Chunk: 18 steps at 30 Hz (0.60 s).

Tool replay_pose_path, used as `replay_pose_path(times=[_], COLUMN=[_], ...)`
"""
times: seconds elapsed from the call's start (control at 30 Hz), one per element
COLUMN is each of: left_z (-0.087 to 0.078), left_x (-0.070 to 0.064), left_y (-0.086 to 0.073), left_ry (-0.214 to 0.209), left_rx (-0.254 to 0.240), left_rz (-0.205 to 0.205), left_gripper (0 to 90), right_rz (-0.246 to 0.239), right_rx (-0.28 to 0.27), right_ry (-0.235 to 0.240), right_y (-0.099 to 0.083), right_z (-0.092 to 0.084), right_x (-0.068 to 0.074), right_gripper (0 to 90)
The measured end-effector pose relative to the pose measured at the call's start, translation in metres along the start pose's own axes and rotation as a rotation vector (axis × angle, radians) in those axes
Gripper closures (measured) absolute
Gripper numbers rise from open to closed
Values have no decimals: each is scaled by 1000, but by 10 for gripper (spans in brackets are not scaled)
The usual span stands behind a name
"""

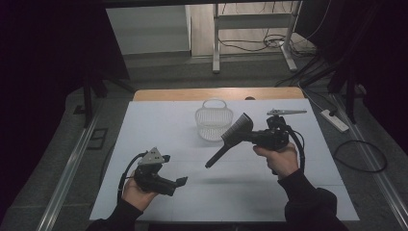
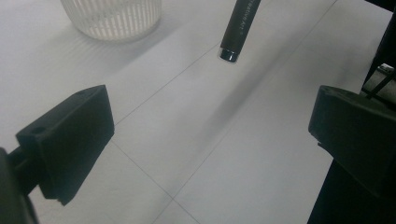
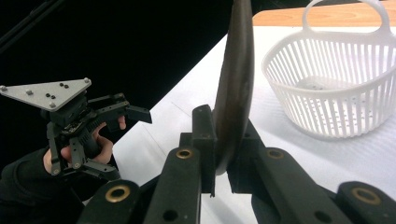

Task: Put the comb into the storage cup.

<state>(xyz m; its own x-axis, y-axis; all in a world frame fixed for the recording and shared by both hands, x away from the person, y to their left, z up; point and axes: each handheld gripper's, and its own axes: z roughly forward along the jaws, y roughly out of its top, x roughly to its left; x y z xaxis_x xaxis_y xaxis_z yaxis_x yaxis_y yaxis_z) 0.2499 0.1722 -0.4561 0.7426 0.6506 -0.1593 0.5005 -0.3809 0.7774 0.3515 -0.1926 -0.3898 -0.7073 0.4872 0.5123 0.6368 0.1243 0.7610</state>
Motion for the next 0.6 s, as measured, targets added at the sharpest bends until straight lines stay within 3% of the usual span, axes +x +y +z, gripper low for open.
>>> replay_pose_path(times=[0.6], left_z=[-25], left_x=[8], left_y=[-20], left_ry=[32], left_rx=[-14], left_rz=[-53], left_gripper=[0], right_rz=[-16], right_rx=[-18], right_ry=[-33], right_y=[9], right_z=[-5], right_x=[-2], right_gripper=[835])
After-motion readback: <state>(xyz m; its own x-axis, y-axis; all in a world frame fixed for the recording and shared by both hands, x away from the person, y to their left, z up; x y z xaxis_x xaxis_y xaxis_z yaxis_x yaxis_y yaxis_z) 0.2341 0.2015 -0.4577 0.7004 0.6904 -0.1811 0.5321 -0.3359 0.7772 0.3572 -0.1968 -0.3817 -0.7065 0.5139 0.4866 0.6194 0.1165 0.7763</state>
